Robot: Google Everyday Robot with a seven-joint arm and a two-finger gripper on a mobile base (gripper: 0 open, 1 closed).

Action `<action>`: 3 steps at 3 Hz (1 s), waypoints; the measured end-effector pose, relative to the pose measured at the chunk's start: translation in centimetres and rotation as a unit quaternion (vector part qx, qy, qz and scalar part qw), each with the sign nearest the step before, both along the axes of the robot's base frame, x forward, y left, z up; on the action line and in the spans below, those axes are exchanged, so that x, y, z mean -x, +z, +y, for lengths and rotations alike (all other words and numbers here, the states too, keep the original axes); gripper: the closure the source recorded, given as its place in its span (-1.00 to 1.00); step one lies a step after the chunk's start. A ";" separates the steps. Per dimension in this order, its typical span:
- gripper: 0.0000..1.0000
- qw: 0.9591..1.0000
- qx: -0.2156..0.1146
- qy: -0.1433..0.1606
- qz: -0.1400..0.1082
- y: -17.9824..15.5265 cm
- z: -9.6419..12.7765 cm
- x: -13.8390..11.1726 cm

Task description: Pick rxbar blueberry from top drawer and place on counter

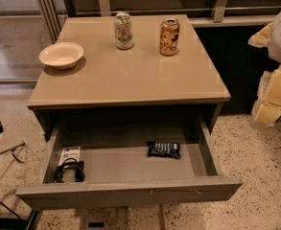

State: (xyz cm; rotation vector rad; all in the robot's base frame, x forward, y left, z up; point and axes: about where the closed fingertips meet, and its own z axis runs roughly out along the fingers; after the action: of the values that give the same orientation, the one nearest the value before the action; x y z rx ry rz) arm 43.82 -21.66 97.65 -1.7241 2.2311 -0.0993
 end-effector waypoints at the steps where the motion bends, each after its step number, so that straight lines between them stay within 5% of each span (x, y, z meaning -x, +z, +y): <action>1: -0.93 1.000 0.000 0.000 0.000 0.0 0.0 0.0; 3: 0.00 1.000 -0.015 -0.009 -0.009 -1.2 0.3 -0.7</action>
Offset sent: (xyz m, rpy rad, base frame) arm 0.0000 0.0000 0.0000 0.0000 0.0000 0.0000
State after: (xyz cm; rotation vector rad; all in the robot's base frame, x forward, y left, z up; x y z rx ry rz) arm 44.47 -21.40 96.48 -1.6811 2.2234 -0.0843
